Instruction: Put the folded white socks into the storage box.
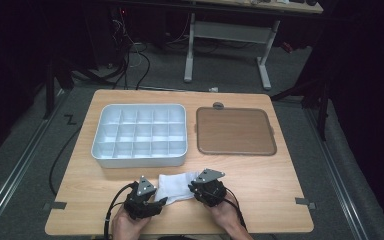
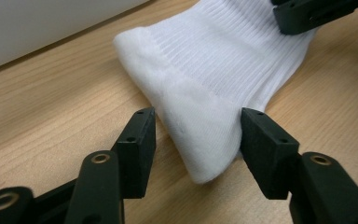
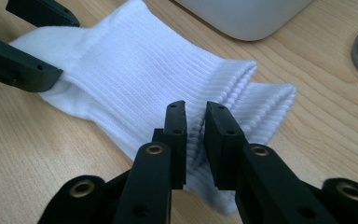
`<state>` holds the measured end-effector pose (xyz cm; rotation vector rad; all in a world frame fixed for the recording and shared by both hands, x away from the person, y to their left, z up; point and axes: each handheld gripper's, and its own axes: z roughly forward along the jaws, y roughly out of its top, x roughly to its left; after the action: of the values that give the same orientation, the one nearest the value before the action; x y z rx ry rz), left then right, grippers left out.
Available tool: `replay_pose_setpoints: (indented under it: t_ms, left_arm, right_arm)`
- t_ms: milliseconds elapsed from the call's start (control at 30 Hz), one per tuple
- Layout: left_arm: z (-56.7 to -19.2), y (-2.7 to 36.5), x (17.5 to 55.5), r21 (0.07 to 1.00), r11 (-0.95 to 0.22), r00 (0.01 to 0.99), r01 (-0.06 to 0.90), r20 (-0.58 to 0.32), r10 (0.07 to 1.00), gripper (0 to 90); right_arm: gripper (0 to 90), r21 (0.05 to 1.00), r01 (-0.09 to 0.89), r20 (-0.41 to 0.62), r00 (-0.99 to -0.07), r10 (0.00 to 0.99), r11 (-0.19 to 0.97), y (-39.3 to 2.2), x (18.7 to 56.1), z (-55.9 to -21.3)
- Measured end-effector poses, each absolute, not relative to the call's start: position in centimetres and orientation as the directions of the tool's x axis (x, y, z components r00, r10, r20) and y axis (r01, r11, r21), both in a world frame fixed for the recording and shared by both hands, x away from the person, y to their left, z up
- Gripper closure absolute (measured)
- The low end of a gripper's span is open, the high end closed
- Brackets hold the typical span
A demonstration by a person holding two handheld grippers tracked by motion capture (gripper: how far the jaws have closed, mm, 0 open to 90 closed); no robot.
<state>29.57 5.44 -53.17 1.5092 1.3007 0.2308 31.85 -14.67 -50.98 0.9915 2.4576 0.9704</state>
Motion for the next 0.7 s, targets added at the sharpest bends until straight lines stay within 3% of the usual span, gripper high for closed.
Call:
replay_pose_setpoints:
  t_ms: [333,467,700]
  left_arm:
    - [-53.68,5.27,29.35,0.819,0.136,0.389,0.557,-0.402,0.829,59.4]
    - [-53.65,5.35,29.17,0.821,0.128,0.399,0.557,-0.400,0.825,74.7]
    - [-53.50,5.40,29.68,0.799,0.156,0.377,0.581,-0.435,0.818,85.2]
  right_arm:
    - [85.0,0.700,0.478,-0.054,-0.705,0.707,0.530,-15.18,31.74,-50.89]
    - [85.5,0.702,0.481,-0.052,-0.701,0.711,0.525,-15.55,31.75,-50.95]
    - [85.8,0.706,0.474,-0.054,-0.705,0.707,0.527,-15.46,31.80,-51.08]
